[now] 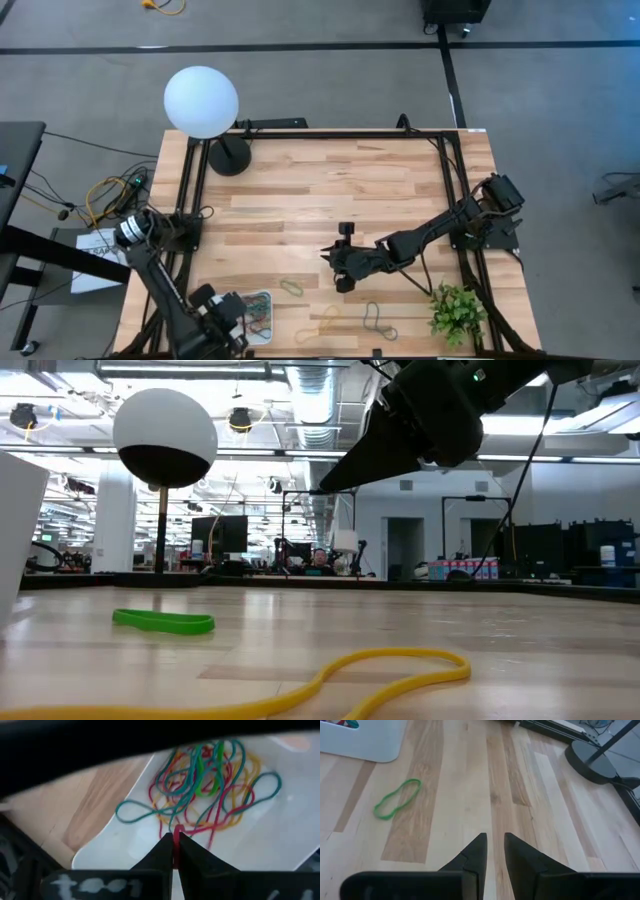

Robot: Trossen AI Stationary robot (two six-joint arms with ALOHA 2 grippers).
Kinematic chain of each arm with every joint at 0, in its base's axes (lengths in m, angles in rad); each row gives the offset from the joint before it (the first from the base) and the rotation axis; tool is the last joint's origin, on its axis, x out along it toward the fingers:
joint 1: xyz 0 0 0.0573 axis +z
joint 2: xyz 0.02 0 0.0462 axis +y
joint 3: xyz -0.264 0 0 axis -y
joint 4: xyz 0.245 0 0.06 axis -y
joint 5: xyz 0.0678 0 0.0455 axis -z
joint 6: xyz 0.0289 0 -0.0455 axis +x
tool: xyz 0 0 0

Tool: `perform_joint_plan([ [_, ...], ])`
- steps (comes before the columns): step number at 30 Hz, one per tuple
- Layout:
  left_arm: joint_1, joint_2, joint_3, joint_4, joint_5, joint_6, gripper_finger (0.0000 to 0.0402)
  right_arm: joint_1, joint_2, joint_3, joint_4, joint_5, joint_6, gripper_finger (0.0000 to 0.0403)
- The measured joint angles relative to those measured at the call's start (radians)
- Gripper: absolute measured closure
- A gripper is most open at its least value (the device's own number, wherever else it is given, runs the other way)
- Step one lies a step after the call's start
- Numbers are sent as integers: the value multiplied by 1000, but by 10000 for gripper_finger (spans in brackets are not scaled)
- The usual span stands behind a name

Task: Pick and place items into bin
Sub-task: Put the red rubber band into the bin, then put the green rubber band into the bin

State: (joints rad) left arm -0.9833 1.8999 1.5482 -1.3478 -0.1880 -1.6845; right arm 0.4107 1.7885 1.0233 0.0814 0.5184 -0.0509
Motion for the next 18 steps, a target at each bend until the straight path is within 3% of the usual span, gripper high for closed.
perform_joint_plan([
  [5,41,0,0,2,-1,51,366,0,0,0,0,-14,0,342],
  [9,59,0,0,2,-21,102,337,-1,0,0,10,-136,39,342],
  [18,68,0,0,2,-256,231,310,-22,39,3,194,-364,51,331],
])
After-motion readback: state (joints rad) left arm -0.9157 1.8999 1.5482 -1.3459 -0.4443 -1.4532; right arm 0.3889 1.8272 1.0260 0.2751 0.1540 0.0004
